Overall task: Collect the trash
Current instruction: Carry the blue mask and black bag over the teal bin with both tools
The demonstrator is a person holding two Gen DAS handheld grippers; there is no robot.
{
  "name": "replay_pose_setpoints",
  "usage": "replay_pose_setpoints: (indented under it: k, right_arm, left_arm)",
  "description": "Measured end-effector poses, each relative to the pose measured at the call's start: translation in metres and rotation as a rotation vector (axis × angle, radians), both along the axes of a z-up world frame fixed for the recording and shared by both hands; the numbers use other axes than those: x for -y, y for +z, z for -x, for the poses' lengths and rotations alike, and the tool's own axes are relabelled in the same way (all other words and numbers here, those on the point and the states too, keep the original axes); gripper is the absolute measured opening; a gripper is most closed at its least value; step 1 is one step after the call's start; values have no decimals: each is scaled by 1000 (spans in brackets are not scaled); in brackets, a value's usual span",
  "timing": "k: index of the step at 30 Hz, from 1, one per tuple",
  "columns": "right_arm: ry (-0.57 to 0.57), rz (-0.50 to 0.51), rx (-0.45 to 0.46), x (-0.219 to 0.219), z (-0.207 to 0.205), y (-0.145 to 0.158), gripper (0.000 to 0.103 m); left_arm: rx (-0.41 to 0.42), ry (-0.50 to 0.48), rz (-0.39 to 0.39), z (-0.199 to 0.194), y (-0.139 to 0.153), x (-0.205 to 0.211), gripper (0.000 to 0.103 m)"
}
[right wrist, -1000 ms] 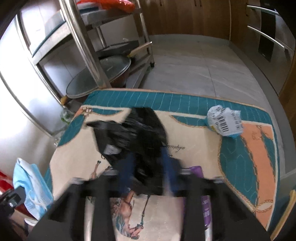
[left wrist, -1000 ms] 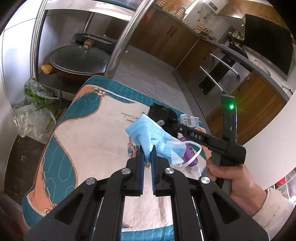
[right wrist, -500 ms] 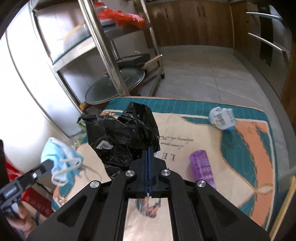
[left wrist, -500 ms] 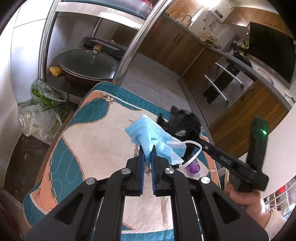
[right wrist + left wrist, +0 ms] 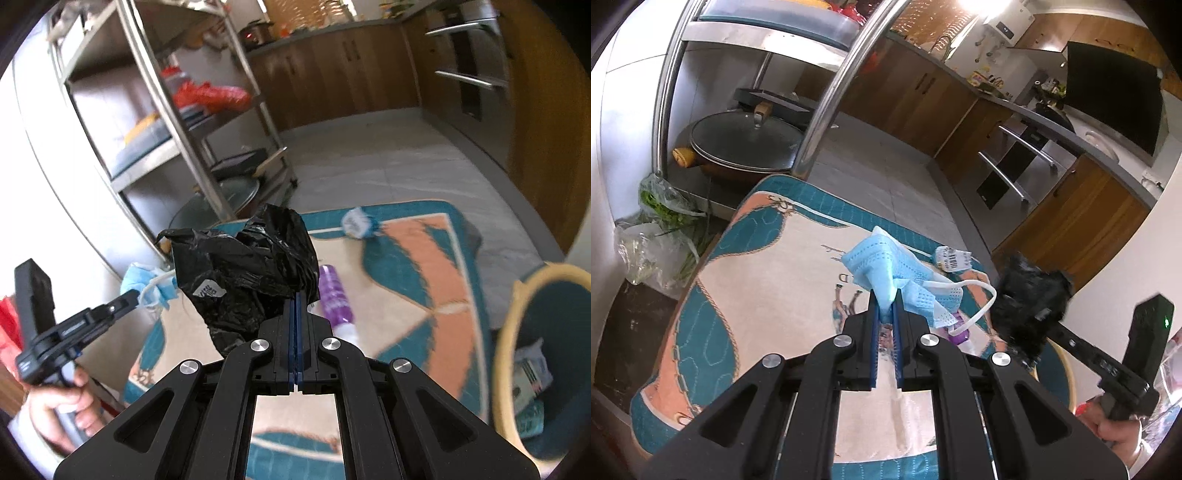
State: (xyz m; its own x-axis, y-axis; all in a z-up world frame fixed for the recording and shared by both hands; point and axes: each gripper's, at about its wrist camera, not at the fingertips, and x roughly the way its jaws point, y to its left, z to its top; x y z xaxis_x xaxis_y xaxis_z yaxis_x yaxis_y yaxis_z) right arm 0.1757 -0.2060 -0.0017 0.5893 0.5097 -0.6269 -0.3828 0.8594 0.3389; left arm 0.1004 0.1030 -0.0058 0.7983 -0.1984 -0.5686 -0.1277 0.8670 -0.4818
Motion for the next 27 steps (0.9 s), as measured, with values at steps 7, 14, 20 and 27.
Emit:
replay_pose_setpoints:
  k: [7, 14, 20, 27]
  right_arm:
    - [-50, -15, 20, 48, 29, 5, 2]
    - [-109, -48, 26, 85, 49, 4, 2]
    - [-166, -83, 24, 114, 58, -2, 2]
    - [-230, -121, 18, 141, 62, -10, 2]
  left_arm:
    - [39, -64, -35, 2, 5, 20, 6]
    - [48, -107, -47, 5, 3, 36, 6]
    - [61, -147, -70, 6, 4, 52, 6]
    - [81, -235, -84, -3, 10, 88, 6]
